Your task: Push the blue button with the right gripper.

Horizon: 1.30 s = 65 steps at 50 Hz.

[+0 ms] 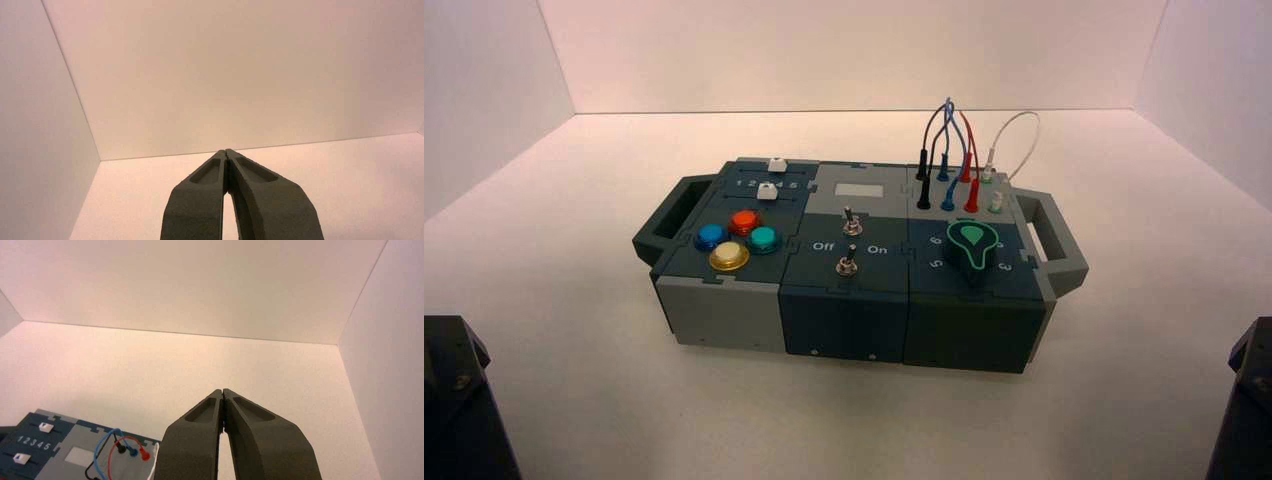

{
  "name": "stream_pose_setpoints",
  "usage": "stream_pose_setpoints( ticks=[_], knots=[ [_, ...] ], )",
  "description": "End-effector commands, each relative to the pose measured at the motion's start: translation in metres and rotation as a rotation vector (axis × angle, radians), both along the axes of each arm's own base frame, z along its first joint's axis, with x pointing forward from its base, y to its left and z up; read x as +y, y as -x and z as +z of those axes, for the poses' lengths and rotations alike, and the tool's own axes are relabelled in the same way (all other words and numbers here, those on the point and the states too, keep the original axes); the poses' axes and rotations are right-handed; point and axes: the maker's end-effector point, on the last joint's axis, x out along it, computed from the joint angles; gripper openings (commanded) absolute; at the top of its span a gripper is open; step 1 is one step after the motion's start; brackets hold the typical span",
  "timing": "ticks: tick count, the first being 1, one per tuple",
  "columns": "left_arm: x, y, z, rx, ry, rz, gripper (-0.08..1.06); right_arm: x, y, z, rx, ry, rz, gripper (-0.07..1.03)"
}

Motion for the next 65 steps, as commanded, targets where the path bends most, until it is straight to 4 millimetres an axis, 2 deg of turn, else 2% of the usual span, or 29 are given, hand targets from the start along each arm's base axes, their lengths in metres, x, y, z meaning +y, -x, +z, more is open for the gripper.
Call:
stream_pose_setpoints(
  ticks=[1, 15, 31, 40, 50, 54, 65],
  knots=[
    [0.001, -0.002, 0.006, -0.02, 0.004, 0.004, -0.03, 0.0, -0.002, 0.004, -0.004, -0.008, -0.002, -0.02],
    [0.001, -0.002, 0.003, -0.01, 0.003, 0.004, -0.03, 0.003, -0.001, 0.001, 0.014, -0.011, 0.007, -0.02],
    [-0.002, -0.014, -0.018, 0.101, -0.006, -0.002, -0.03, 0.017, 0.004, -0.002, 0.041, -0.011, 0.07, -0.02],
    [-0.009, -0.019, -0.031, 0.188, -0.013, -0.023, -0.03, 0.036, 0.009, -0.006, 0.072, -0.005, 0.155, -0.02],
    [-0.012, -0.028, -0.057, 0.355, -0.032, -0.026, -0.03, 0.076, 0.019, -0.02, 0.185, -0.009, 0.317, -0.02],
    [-0.015, -0.028, -0.068, 0.442, -0.039, -0.036, -0.03, 0.094, 0.024, -0.027, 0.235, 0.011, 0.392, -0.02],
    [-0.034, -0.019, -0.09, 0.651, -0.087, -0.101, -0.03, 0.125, 0.021, -0.035, 0.328, 0.015, 0.47, -0.02]
  ],
)
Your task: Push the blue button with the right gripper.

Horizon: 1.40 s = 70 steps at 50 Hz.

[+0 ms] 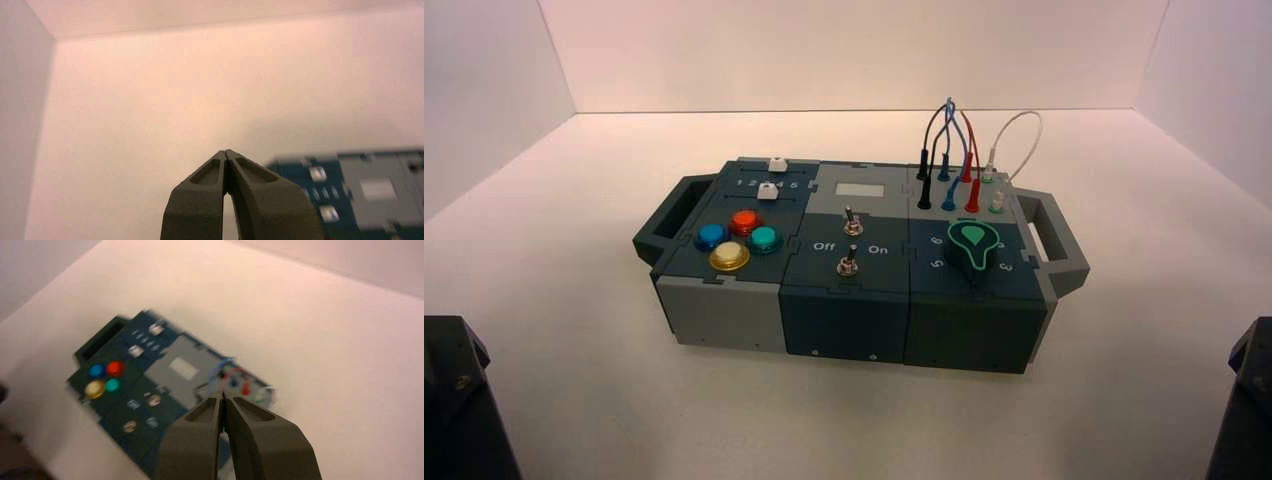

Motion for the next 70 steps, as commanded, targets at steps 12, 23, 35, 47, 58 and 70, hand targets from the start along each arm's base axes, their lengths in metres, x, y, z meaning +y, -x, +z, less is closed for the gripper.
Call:
stream_pose_setpoints(
  ticks=[12, 23, 35, 47, 58, 70],
  knots=[
    [-0.008, 0.027, -0.024, 0.322, -0.056, -0.049, -0.03, 0.054, -0.009, 0.003, 0.12, 0.003, 0.105, -0.02],
    [-0.003, 0.053, -0.038, 0.459, -0.082, -0.053, -0.03, 0.117, -0.005, -0.024, 0.243, 0.106, 0.25, -0.02],
    [0.002, 0.074, -0.037, 0.512, -0.092, -0.055, -0.03, 0.186, -0.002, -0.059, 0.355, 0.18, 0.346, -0.02],
    [0.005, 0.081, -0.041, 0.522, -0.096, -0.046, -0.03, 0.233, -0.002, -0.087, 0.443, 0.24, 0.394, -0.02],
    [0.006, 0.083, -0.045, 0.541, -0.104, -0.048, -0.03, 0.25, -0.006, -0.103, 0.5, 0.272, 0.398, -0.02],
    [0.006, 0.082, -0.044, 0.537, -0.108, -0.054, -0.03, 0.26, -0.005, -0.124, 0.564, 0.28, 0.387, -0.02]
  ],
)
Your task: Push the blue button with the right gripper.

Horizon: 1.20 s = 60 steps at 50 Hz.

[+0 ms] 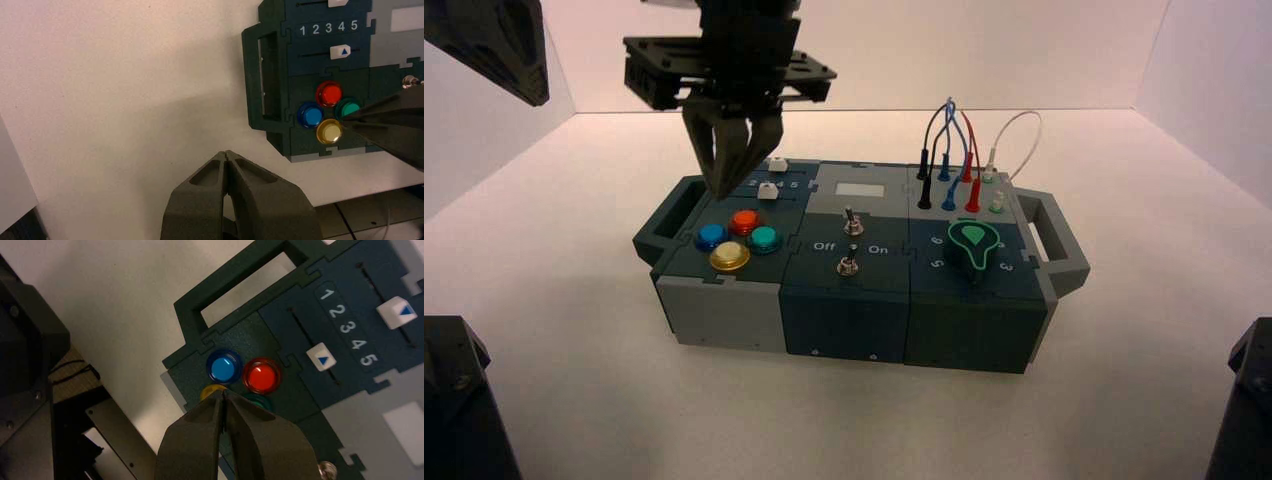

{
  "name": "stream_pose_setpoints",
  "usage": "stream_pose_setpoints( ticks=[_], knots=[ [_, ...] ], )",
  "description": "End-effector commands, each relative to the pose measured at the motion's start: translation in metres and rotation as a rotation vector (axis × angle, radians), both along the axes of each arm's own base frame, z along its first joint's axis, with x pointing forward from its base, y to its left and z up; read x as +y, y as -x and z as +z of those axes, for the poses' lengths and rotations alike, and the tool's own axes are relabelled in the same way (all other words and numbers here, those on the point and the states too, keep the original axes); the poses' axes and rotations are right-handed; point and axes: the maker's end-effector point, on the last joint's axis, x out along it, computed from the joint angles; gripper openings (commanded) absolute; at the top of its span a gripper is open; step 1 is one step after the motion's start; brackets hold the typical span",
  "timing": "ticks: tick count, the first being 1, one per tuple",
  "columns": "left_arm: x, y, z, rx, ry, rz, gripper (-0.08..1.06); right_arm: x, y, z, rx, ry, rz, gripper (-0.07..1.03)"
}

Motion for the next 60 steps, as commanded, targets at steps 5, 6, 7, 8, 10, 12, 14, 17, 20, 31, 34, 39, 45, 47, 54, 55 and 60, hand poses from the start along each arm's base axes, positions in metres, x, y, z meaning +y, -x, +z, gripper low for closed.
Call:
stream_pose_setpoints(
  ticks=[5, 6, 7, 8, 10, 12, 14, 17, 20, 31, 34, 39, 45, 47, 54, 55, 60],
  knots=[
    [-0.001, -0.004, 0.007, -0.027, 0.004, -0.002, -0.03, 0.015, 0.0, 0.002, 0.012, -0.019, 0.002, -0.02],
    [-0.001, -0.004, 0.007, -0.028, 0.004, -0.003, -0.03, 0.015, 0.0, 0.002, 0.012, -0.019, 0.002, -0.02],
    [-0.001, -0.004, 0.007, -0.028, 0.004, -0.003, -0.03, 0.015, 0.001, 0.0, 0.017, -0.016, 0.002, -0.02],
    [-0.001, -0.004, 0.007, -0.028, 0.004, -0.003, -0.03, 0.015, 0.0, -0.002, 0.018, -0.014, 0.0, -0.02],
    [-0.001, -0.004, 0.007, -0.028, 0.004, -0.003, -0.03, 0.016, 0.001, -0.004, 0.02, -0.011, 0.002, -0.02],
    [-0.001, -0.004, 0.007, -0.028, 0.004, -0.003, -0.03, 0.016, 0.0, -0.005, 0.022, -0.008, 0.0, -0.02],
    [-0.001, -0.004, 0.007, -0.028, 0.004, -0.003, -0.03, 0.017, 0.0, -0.006, 0.022, -0.007, 0.002, -0.02],
    [-0.001, -0.004, 0.007, -0.026, 0.004, -0.003, -0.03, 0.017, -0.001, -0.008, 0.024, -0.004, 0.0, -0.02],
    [-0.001, -0.004, 0.007, -0.026, 0.004, -0.003, -0.03, 0.018, -0.002, -0.009, 0.024, -0.004, 0.0, -0.02],
    [-0.001, -0.004, 0.006, -0.026, 0.003, -0.005, -0.03, 0.02, -0.001, -0.017, 0.035, 0.007, -0.001, -0.02],
    [-0.001, -0.005, 0.005, -0.024, 0.004, -0.004, -0.03, 0.018, -0.001, -0.02, 0.04, 0.014, -0.002, -0.02],
    [-0.001, -0.005, 0.005, -0.023, 0.003, -0.005, -0.03, 0.015, -0.001, -0.013, 0.033, 0.009, -0.006, -0.02],
    [-0.001, -0.005, 0.005, -0.026, 0.004, -0.003, -0.03, 0.011, -0.006, 0.012, 0.026, -0.017, -0.023, -0.02],
    [-0.001, -0.005, 0.006, -0.027, 0.005, -0.003, -0.03, 0.011, -0.006, 0.02, 0.026, -0.022, -0.025, -0.02],
    [-0.002, -0.004, 0.004, -0.027, 0.006, -0.007, -0.03, 0.008, -0.005, 0.024, 0.036, -0.019, -0.035, -0.02],
    [-0.002, -0.004, 0.004, -0.026, 0.005, -0.009, -0.03, 0.008, -0.005, 0.026, 0.036, -0.022, -0.037, -0.02],
    [-0.003, -0.004, 0.004, -0.023, 0.004, -0.012, -0.03, 0.007, -0.005, 0.024, 0.04, -0.017, -0.041, -0.02]
  ],
)
